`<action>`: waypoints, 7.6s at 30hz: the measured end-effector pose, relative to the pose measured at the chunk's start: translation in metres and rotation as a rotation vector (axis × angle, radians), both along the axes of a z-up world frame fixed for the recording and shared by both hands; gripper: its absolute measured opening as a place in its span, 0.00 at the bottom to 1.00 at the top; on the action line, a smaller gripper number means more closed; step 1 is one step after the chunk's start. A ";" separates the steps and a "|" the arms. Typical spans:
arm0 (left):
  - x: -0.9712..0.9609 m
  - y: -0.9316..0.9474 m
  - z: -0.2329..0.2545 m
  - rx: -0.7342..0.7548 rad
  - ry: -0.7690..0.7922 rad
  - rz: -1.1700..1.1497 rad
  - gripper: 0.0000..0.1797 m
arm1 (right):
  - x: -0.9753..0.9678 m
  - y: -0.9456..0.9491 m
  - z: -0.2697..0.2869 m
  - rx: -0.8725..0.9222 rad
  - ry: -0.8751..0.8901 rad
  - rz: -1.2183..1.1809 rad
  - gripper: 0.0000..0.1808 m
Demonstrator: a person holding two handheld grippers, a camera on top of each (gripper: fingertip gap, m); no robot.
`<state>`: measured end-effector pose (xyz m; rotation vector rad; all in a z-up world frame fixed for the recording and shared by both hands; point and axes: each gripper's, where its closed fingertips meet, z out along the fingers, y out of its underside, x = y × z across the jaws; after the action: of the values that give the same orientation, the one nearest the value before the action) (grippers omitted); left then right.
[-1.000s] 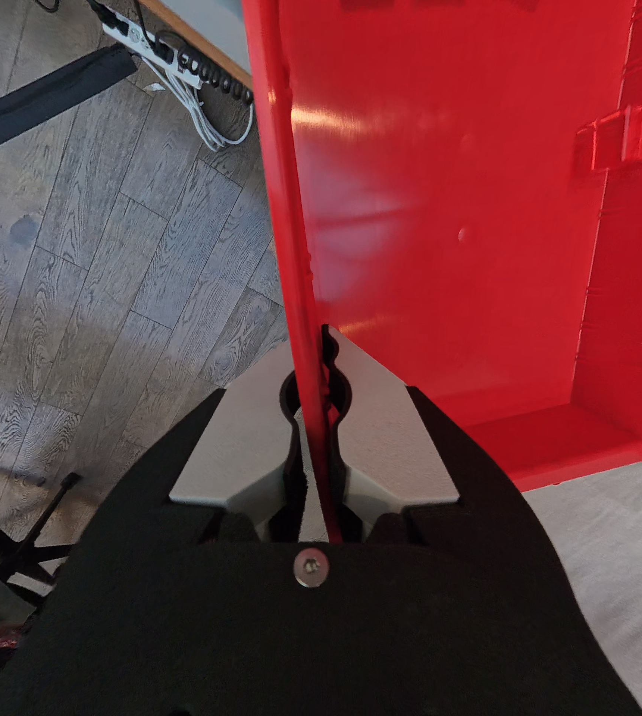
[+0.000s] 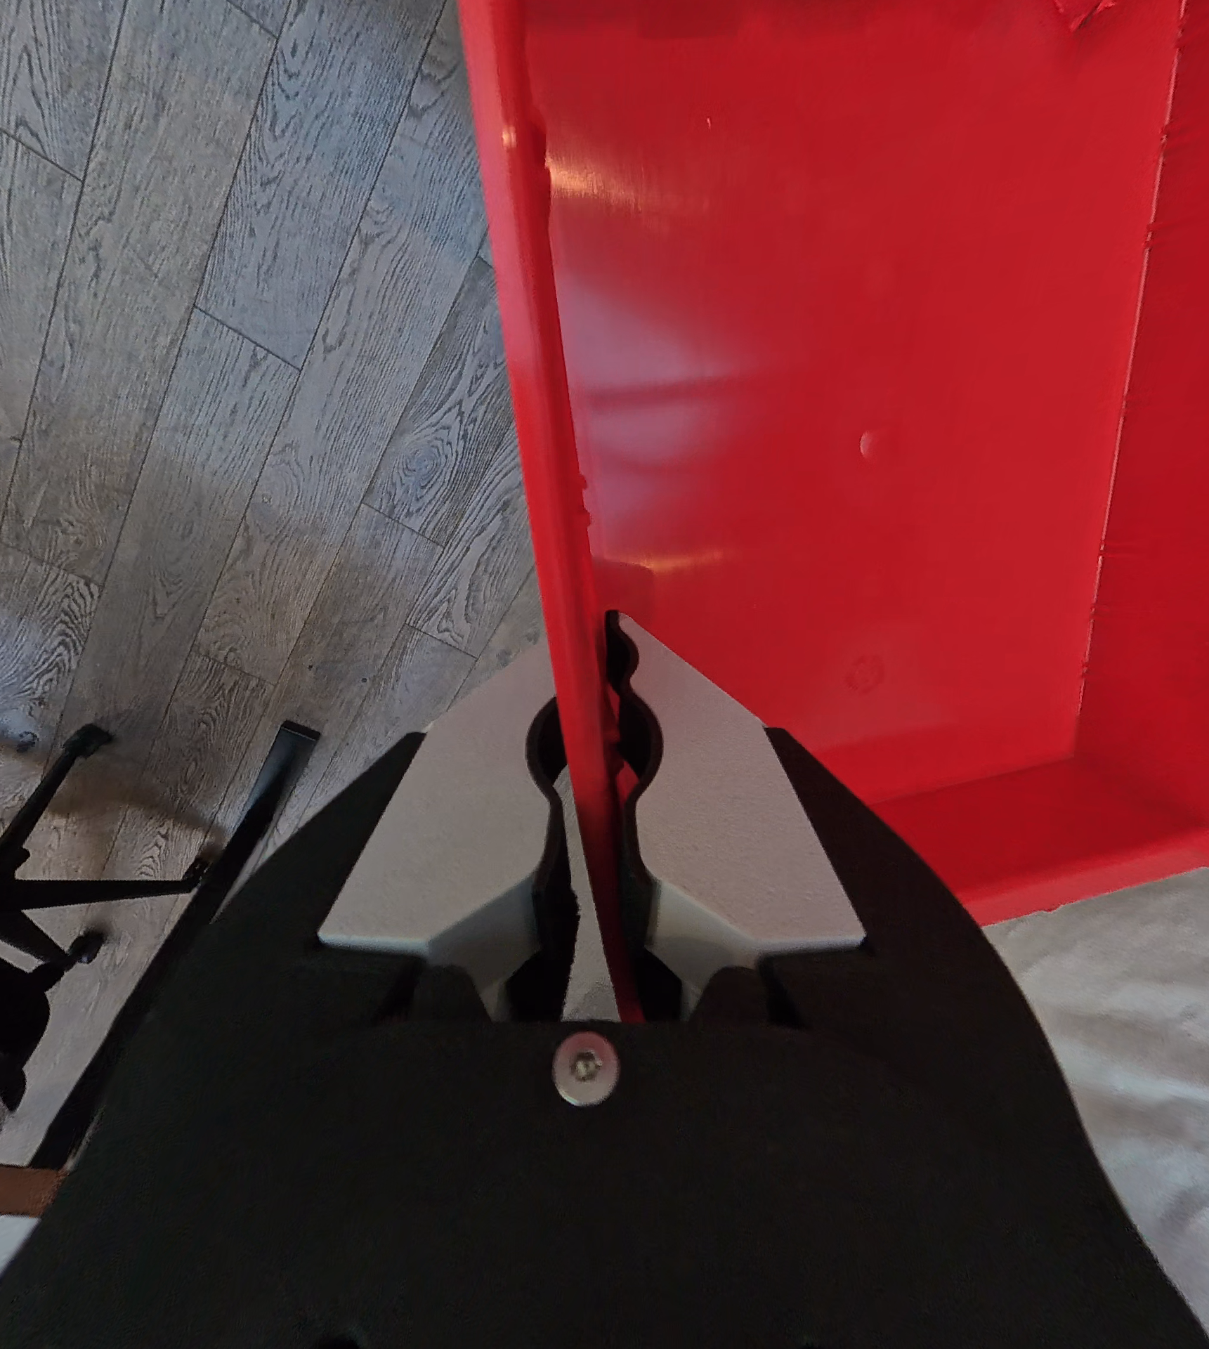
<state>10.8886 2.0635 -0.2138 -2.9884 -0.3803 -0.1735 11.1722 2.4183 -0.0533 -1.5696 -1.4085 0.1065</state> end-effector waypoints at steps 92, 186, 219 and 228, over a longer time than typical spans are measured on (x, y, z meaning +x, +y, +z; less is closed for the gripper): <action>0.321 -0.035 -0.005 0.139 -0.128 0.804 0.01 | 0.088 -0.157 -0.090 -0.551 0.353 0.819 0.33; -1.476 0.043 -0.046 0.008 0.230 1.190 0.01 | -1.784 -0.144 -0.212 -1.168 -0.463 0.824 0.29; -1.173 -0.427 -0.069 0.020 0.187 2.133 0.04 | -1.630 -0.731 -0.217 -0.404 -1.009 1.700 0.17; -1.224 -0.532 -0.084 0.145 0.105 2.278 0.07 | -1.689 -0.872 -0.226 -0.238 -1.027 1.761 0.15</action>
<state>9.6642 1.5313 -0.2978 -0.8534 -2.7238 0.1916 9.4828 1.5461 -0.2793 0.0775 -3.2748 0.5498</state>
